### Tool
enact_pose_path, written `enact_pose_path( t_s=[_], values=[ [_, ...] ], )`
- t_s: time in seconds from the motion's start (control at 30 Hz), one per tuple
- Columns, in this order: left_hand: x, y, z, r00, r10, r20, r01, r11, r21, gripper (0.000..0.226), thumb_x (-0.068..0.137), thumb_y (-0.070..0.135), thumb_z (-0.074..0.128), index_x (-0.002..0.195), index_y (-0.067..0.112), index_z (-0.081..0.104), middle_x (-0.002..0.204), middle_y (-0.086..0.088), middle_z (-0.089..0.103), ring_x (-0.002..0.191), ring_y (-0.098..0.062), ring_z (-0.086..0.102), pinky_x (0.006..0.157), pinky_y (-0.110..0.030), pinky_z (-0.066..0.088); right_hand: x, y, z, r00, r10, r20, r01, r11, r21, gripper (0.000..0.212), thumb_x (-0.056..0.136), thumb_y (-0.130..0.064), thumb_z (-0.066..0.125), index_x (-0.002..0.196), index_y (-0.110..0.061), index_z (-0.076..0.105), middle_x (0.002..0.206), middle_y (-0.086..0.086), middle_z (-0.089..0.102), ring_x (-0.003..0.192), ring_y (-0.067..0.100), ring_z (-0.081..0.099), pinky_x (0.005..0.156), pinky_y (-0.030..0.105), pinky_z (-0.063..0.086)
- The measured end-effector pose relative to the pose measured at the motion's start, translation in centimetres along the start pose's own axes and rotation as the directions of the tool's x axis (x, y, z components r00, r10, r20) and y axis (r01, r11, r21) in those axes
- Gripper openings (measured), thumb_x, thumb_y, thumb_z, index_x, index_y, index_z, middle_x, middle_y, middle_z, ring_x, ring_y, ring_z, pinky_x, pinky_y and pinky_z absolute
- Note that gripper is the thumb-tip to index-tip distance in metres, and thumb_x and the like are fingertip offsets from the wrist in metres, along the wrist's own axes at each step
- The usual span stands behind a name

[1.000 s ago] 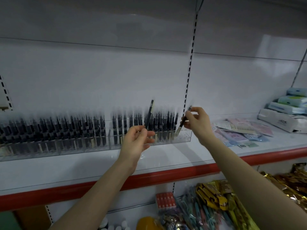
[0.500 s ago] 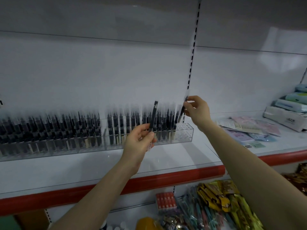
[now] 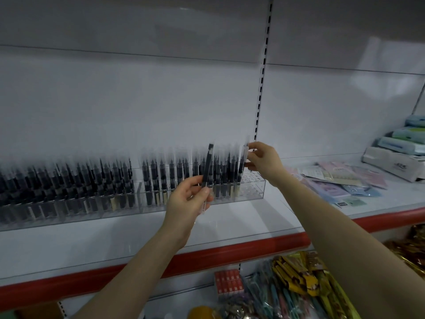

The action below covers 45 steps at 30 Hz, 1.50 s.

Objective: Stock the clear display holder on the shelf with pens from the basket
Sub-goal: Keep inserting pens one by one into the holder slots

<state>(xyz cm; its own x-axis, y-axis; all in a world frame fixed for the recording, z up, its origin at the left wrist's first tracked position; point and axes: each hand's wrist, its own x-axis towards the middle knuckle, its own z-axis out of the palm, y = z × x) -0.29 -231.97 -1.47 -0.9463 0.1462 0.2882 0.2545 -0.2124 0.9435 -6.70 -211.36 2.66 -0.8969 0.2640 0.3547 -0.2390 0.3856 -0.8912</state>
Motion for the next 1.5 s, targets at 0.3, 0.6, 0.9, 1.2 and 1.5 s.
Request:
enact_pose_path(
  t_s=[0.3, 0.6, 0.9, 1.2, 1.5],
  values=[
    [0.0, 0.1, -0.1, 1.000, -0.018, -0.003, 0.018, 1.000, -0.011, 0.030, 0.090, 0.001, 0.054, 0.094, 0.030, 0.055, 0.088, -0.004, 0.063, 0.080, -0.017, 0.063, 0.080, -0.032, 0.054, 0.2, 0.9, 0.0, 0.999, 0.017, 0.042, -0.016, 1.000, -0.021, 0.020, 0.095, -0.008, 0.050, 0.112, -0.002, 0.057, 0.083, 0.009, 0.063, 0.071, 0.021, 0.064, 0.074, 0.029, 0.054],
    [-0.1, 0.3, 0.3, 1.000, -0.029, -0.004, 0.028, 1.000, -0.013, 0.029, 0.090, 0.000, 0.054, 0.095, 0.029, 0.056, 0.083, -0.004, 0.063, 0.080, -0.018, 0.062, 0.082, -0.035, 0.054, 0.2, 0.5, 0.1, 0.996, 0.004, 0.084, -0.003, 1.000, -0.015, 0.016, 0.096, -0.010, 0.048, 0.109, -0.005, 0.057, 0.086, 0.010, 0.063, 0.067, 0.013, 0.062, 0.060, 0.014, 0.053],
    [-0.2, 0.1, 0.5, 0.999, -0.043, -0.005, 0.043, 0.999, -0.005, 0.027, 0.089, 0.001, 0.055, 0.093, 0.027, 0.058, 0.082, -0.004, 0.064, 0.078, -0.018, 0.062, 0.083, -0.037, 0.053, 0.4, 0.6, -0.2, 0.995, 0.012, 0.097, -0.012, 1.000, -0.009, 0.019, 0.095, -0.009, 0.049, 0.111, -0.005, 0.057, 0.079, 0.002, 0.063, 0.069, 0.013, 0.063, 0.061, 0.014, 0.053],
    [-0.2, 0.1, 0.6, 0.999, -0.039, 0.001, 0.039, 0.999, 0.006, 0.027, 0.089, 0.001, 0.055, 0.092, 0.028, 0.058, 0.083, -0.004, 0.065, 0.077, -0.018, 0.063, 0.081, -0.036, 0.053, 0.8, 0.7, 0.0, 0.995, 0.028, 0.096, -0.024, 0.999, -0.038, 0.018, 0.095, -0.008, 0.050, 0.111, -0.004, 0.058, 0.089, 0.011, 0.064, 0.066, 0.014, 0.063, 0.057, 0.013, 0.053],
    [-0.1, -0.3, 0.3, 0.998, -0.058, -0.009, 0.058, 0.998, 0.000, 0.028, 0.089, 0.000, 0.055, 0.094, 0.028, 0.058, 0.086, -0.007, 0.066, 0.080, -0.020, 0.063, 0.081, -0.035, 0.053, 0.7, 1.4, 0.3, 0.989, 0.092, 0.113, -0.080, 0.991, -0.111, 0.025, 0.096, -0.006, 0.047, 0.119, 0.000, 0.055, 0.094, 0.014, 0.064, 0.077, 0.023, 0.063, 0.078, 0.031, 0.055]
  ],
)
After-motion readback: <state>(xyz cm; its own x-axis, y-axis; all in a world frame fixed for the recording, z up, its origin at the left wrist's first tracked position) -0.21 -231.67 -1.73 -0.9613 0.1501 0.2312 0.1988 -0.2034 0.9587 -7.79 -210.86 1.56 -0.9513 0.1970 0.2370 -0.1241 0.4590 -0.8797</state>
